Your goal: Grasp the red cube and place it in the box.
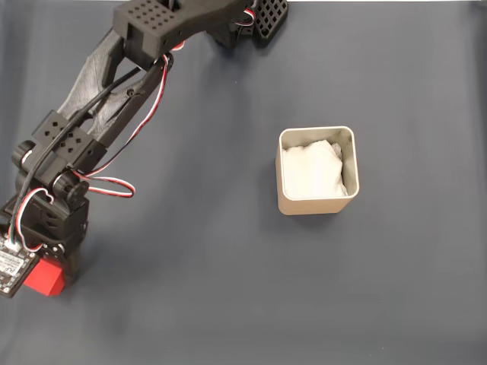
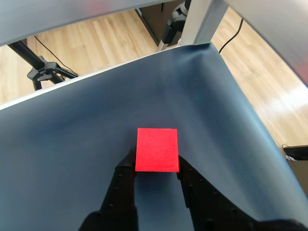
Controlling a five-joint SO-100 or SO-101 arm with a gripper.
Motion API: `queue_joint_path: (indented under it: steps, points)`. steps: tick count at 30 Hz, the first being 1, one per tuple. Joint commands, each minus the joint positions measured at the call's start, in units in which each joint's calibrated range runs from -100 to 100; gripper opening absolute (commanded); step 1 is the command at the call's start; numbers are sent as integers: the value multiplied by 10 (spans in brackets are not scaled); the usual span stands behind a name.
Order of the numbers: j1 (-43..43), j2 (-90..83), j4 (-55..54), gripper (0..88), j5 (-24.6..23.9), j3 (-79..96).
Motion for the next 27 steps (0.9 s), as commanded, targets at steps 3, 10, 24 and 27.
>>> queue_joint_path:
  steps: [3, 10, 24, 27]
  points:
    - [-7, -134, 21, 2, -4, 90]
    - [-18, -270, 65, 2, -17, 219]
    - [-95, -566, 140, 2, -32, 467]
    - [-119, -605, 162, 2, -33, 491]
